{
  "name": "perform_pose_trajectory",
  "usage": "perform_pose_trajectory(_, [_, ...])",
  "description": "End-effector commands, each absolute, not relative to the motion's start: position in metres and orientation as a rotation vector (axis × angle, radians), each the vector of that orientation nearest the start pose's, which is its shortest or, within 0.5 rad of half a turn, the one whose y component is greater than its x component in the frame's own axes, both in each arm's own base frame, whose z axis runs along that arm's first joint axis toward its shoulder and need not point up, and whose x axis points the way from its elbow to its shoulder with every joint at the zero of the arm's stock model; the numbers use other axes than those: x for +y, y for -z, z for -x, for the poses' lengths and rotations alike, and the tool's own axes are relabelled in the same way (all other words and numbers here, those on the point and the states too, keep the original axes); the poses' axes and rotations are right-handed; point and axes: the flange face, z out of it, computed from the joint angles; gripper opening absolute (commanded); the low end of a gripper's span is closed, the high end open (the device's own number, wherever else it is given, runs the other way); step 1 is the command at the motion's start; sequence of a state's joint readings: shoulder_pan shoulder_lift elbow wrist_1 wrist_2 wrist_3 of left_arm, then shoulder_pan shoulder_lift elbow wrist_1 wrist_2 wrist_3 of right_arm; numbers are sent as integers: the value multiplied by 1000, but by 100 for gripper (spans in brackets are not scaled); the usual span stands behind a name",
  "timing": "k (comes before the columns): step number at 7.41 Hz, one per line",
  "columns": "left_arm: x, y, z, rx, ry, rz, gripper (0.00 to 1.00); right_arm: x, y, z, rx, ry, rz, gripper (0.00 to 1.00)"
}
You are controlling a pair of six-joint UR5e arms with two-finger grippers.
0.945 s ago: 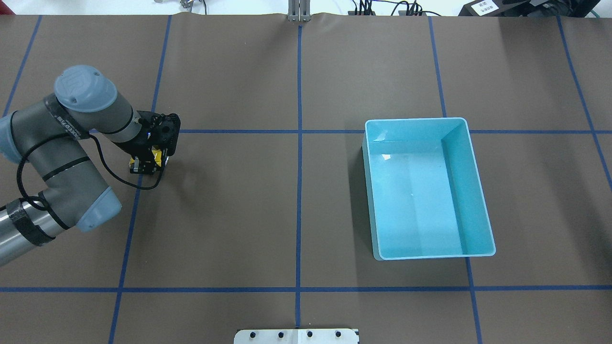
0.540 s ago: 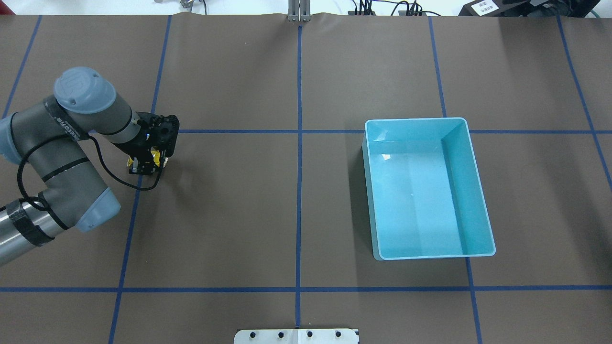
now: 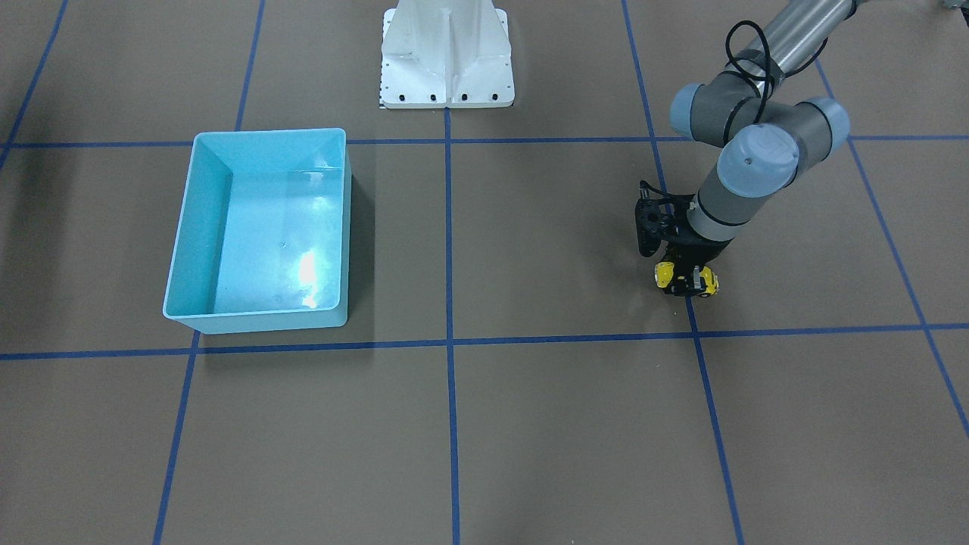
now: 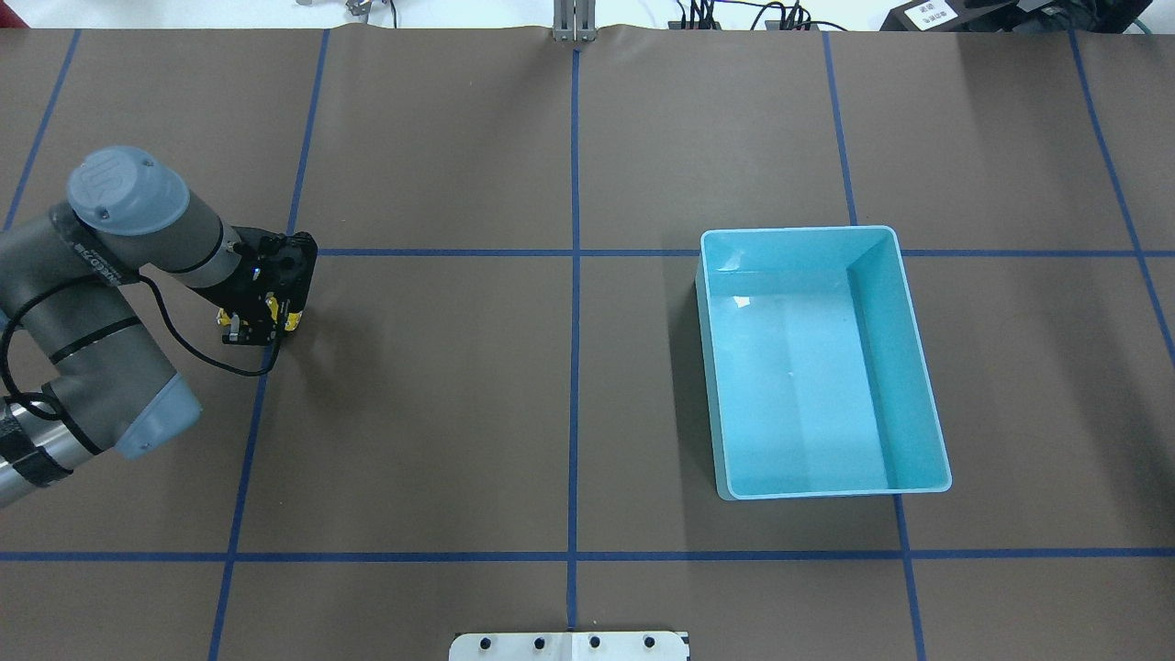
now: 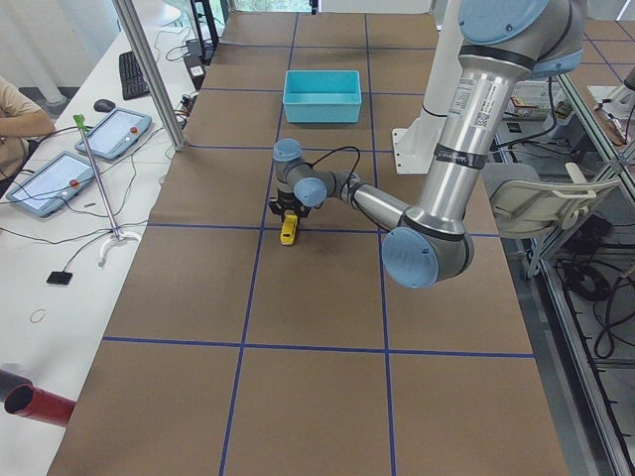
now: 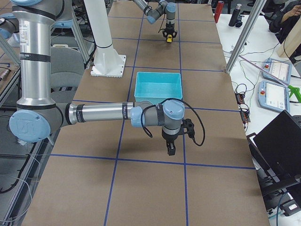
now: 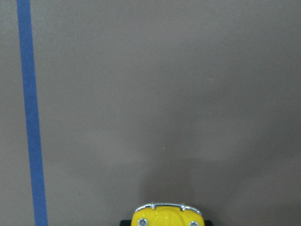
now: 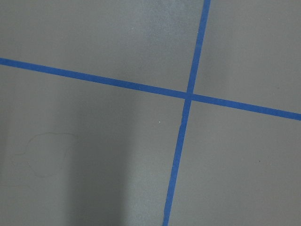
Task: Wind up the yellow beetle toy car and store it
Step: 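Keep pulling the car backward with the left gripper to wind it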
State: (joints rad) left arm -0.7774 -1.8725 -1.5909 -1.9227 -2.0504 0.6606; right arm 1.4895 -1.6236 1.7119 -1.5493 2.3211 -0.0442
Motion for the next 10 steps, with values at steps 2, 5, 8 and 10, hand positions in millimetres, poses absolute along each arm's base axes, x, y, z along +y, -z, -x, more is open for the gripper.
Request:
perform_pose_trajectory(2, [-496,-479,-366,556,-1518,-731,0,-479,-614,-27,-752,161,-91,100])
perform_pose_trajectory(5, [-500,-488,-347,571,-1540,-743,0,-479,-614,-27,-752,160,-91,100])
perform_pose_trajectory(8, [-500,-504,-334,590,-1550,-731,0,-479,-614,-27,-752,160,-91,100])
perform_pose_trajectory(10, [-501,-510,-334,584,-1566,-729,0,-479,-614,-27,-752,161,-91,100])
